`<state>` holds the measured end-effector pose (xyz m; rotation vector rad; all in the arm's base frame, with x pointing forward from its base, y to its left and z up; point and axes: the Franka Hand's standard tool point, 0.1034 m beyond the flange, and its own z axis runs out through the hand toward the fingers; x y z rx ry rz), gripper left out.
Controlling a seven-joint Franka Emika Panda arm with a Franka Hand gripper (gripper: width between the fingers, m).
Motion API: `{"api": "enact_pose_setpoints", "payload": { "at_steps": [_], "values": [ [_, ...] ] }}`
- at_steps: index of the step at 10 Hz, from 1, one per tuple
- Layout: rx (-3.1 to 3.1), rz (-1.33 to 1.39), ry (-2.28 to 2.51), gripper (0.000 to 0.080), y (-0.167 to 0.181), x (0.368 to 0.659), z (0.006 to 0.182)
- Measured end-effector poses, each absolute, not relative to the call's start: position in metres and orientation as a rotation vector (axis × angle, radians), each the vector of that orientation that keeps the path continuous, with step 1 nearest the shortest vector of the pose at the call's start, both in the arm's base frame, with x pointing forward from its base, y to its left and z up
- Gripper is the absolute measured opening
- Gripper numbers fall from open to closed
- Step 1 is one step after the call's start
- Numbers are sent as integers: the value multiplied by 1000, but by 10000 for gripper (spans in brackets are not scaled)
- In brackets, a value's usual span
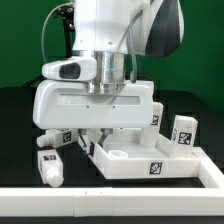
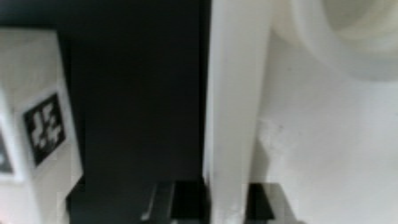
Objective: Assemble square table
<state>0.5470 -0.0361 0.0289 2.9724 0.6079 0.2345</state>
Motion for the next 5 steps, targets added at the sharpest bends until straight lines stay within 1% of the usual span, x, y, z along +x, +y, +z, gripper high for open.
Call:
{"api": "enact_pose_setpoints", "payload": {
  "at_steps": [4,5],
  "values": [
    [2840,197,979,51,-38,548,29],
    [2788,209,1091,51,-26,553,34]
  ]
}}
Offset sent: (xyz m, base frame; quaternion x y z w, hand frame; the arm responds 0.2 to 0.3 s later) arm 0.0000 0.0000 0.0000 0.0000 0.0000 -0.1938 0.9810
